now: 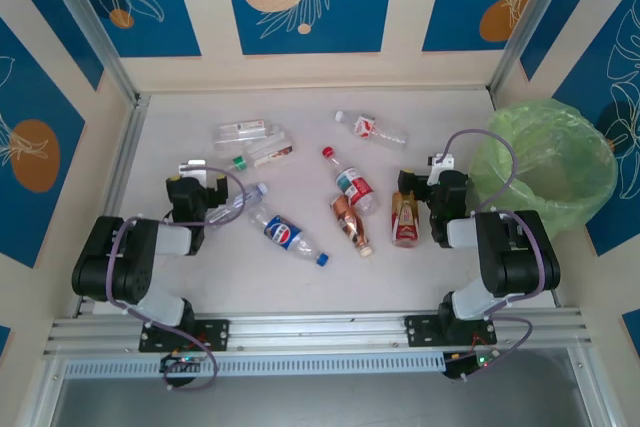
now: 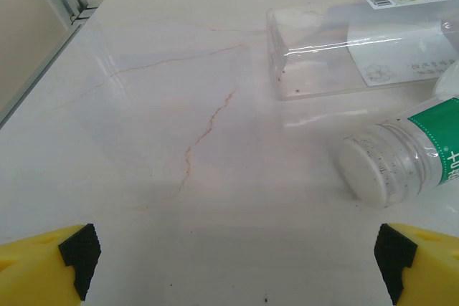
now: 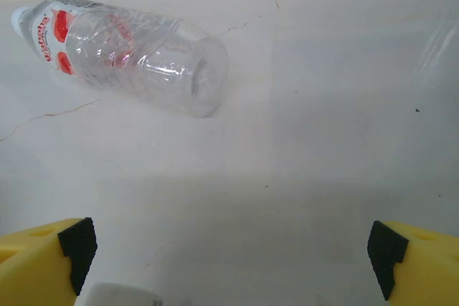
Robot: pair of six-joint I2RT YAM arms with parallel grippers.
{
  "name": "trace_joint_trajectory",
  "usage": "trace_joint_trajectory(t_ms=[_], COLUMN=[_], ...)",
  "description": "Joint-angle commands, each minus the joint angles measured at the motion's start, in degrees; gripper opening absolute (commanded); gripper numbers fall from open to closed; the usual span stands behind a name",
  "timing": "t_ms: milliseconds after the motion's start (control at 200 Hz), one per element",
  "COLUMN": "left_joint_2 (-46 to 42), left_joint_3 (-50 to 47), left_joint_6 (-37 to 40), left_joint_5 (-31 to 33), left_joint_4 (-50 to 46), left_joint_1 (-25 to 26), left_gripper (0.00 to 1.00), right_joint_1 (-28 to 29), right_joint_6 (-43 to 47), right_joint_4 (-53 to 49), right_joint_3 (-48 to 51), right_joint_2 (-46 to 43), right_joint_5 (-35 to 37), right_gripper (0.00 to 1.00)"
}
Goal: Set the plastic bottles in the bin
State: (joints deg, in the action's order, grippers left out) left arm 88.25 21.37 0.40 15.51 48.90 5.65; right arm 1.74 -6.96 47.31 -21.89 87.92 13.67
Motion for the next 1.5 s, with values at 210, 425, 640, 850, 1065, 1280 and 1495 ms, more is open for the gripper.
trace_joint_trajectory(t_ms=[210, 425, 640, 850, 1065, 1280, 1495], left_joint_2=[-0.3, -0.3, -0.3, -0.3, -1.2, -11.0, -20.9], left_joint_3=[0.0, 0.1, 0.1, -0.1, 0.9, 5.7, 10.1], left_joint_6=[-0.4, -0.4, -0.4, -0.4, 1.7, 0.5, -9.6], left_joint_5=[0.7, 0.7, 0.7, 0.7, -4.9, -2.7, 3.8], left_joint_4=[2.0, 1.8, 1.7, 1.9, -0.3, -17.0, -32.6], left_joint_1=[0.4, 0.4, 0.4, 0.4, 0.2, 0.3, 0.3], left_gripper=[1.0, 1.0, 1.0, 1.0, 1.0, 1.0, 1.0], right_joint_1=[-0.2, -0.9, -0.9, -0.9, 0.1, 1.8, 2.7], right_joint_6=[-0.3, -0.5, -0.5, -0.6, 1.1, 2.7, -3.1], right_joint_4=[1.1, 0.9, 0.8, 1.0, -2.2, -12.5, -26.3], right_joint_3=[-0.9, -0.9, -1.0, -0.9, -1.7, -3.3, -8.5], right_joint_2=[-0.6, -0.7, -0.7, -0.8, -3.1, -13.0, -20.1], right_joint_5=[-0.2, -1.6, -1.6, -1.6, -2.7, -2.0, -4.6], right_gripper=[0.99, 1.0, 1.0, 1.0, 1.0, 0.99, 1.0])
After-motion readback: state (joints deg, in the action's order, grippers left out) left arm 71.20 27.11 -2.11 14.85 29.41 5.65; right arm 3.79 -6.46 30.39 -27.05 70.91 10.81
